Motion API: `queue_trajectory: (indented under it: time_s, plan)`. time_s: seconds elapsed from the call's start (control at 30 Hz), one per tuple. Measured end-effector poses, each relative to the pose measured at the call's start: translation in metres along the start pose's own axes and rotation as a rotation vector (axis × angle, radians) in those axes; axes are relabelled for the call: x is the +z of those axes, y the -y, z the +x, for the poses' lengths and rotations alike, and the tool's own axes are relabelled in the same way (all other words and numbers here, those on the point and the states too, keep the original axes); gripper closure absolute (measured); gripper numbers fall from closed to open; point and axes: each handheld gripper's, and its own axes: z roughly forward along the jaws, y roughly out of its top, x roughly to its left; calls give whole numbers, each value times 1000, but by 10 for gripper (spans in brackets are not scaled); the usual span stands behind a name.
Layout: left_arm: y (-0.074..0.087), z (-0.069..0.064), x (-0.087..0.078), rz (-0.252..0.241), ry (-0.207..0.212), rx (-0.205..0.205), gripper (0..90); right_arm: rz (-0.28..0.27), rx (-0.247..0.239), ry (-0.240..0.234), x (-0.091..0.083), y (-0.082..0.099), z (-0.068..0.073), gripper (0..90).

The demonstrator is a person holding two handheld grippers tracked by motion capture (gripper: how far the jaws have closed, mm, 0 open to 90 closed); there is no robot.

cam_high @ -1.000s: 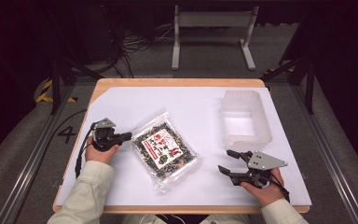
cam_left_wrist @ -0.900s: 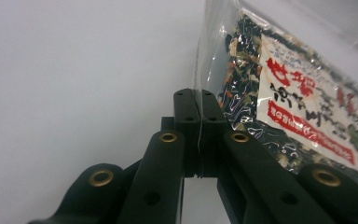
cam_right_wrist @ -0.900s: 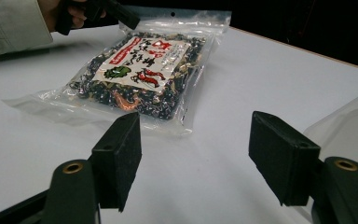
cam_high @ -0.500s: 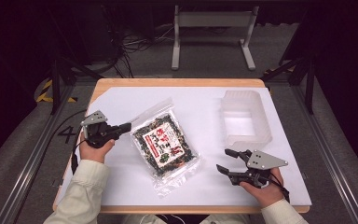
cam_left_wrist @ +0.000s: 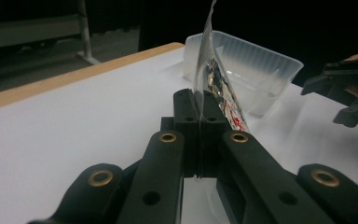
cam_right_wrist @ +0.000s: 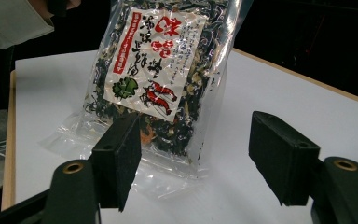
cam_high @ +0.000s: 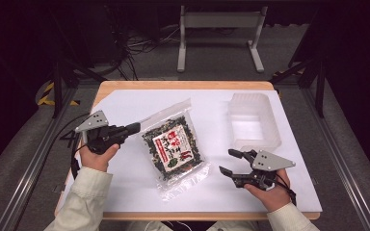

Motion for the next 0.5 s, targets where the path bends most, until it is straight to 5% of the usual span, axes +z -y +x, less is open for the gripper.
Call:
queue_trajectory:
  time_s: [0.5]
  plan:
    - [-27,-41,-17,-84,43,117,899,-19,32,-19,13,-29,-6,251]
